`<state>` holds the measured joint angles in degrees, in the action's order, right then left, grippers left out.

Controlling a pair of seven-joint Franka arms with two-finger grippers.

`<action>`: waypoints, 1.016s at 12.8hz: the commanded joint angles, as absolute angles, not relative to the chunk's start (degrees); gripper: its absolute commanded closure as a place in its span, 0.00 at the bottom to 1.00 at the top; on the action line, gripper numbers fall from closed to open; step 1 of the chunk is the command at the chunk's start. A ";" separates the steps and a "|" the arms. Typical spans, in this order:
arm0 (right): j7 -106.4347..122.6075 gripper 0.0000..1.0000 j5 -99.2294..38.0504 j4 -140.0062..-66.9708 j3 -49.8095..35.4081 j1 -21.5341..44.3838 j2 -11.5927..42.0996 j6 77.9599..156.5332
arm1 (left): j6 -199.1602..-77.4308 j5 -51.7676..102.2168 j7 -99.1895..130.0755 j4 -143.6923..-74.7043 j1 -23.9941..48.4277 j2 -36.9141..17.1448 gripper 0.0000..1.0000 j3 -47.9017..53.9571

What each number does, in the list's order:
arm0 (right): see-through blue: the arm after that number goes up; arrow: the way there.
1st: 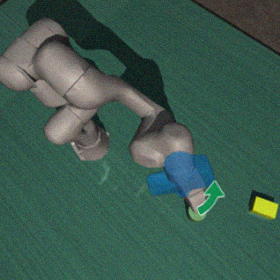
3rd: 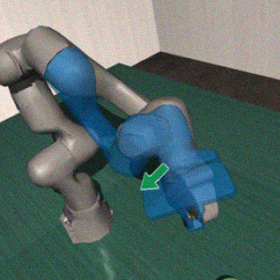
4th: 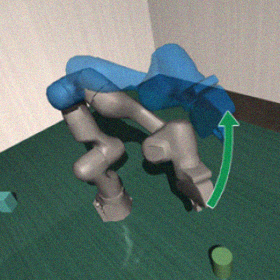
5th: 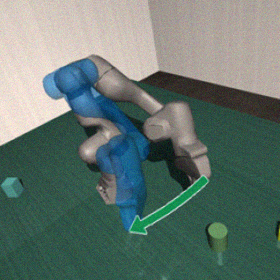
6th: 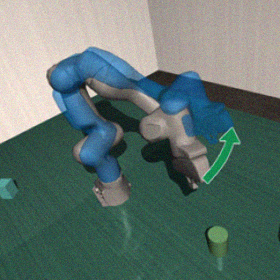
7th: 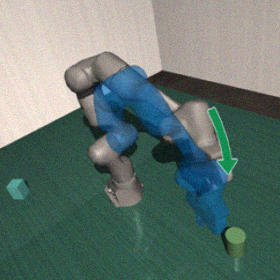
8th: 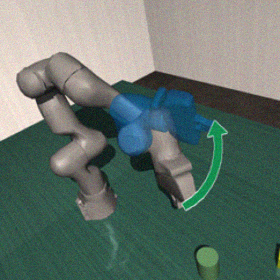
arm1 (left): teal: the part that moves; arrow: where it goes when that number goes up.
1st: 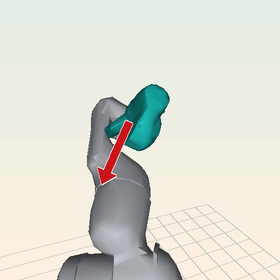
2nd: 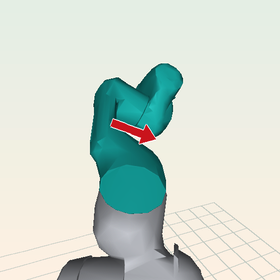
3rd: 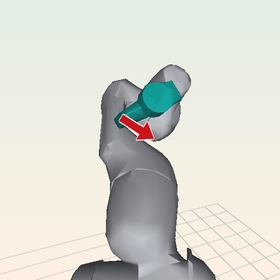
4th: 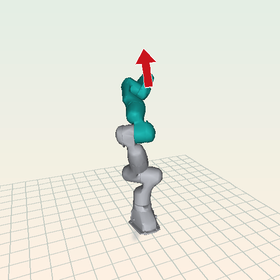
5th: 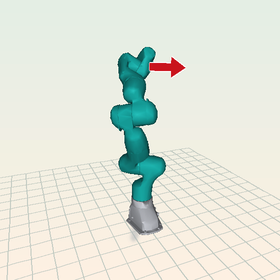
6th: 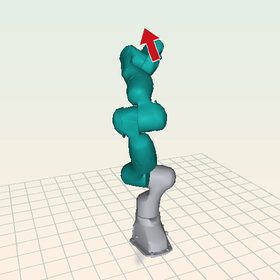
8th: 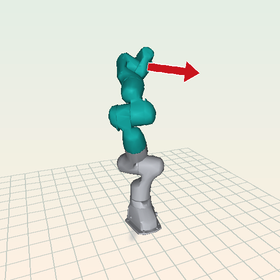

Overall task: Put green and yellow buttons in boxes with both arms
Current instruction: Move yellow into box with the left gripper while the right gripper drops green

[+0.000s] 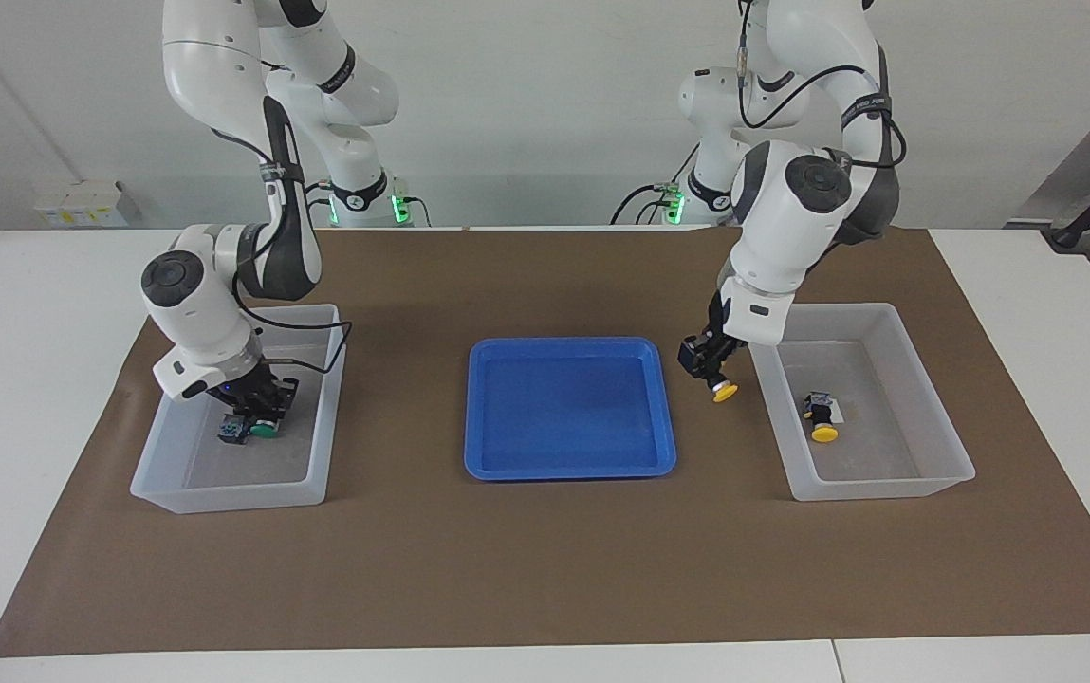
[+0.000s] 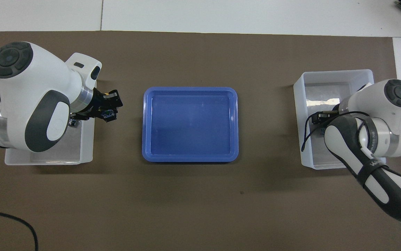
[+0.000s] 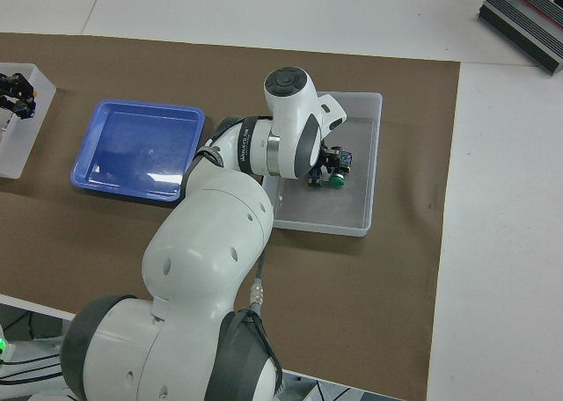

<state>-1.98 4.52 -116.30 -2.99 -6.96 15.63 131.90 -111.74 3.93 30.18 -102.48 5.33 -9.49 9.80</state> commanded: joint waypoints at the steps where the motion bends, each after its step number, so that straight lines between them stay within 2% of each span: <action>1: -1.58 0.00 3.34 -117.07 -3.25 -7.12 11.09 132.10 | -110.04 3.87 23.93 -100.64 1.95 -9.67 1.00 9.93; 3: -1.58 0.00 3.34 -115.59 -3.34 -7.03 9.15 130.53 | -110.13 2.12 19.80 -100.37 -0.25 -9.76 1.00 9.93; 7: -3.86 0.00 3.34 -110.22 -5.79 -7.12 5.55 121.57 | -111.18 1.41 8.65 -102.21 -5.96 -9.23 1.00 9.93; 10: -4.39 0.00 3.34 -109.17 -6.94 -7.12 1.42 117.35 | -116.52 1.41 -2.43 -105.37 -11.58 -8.44 1.00 9.93; 13: -4.31 0.00 3.34 -102.50 -6.94 -7.12 0.88 108.66 | -124.34 1.41 -14.29 -111.60 -17.03 -6.42 1.00 9.93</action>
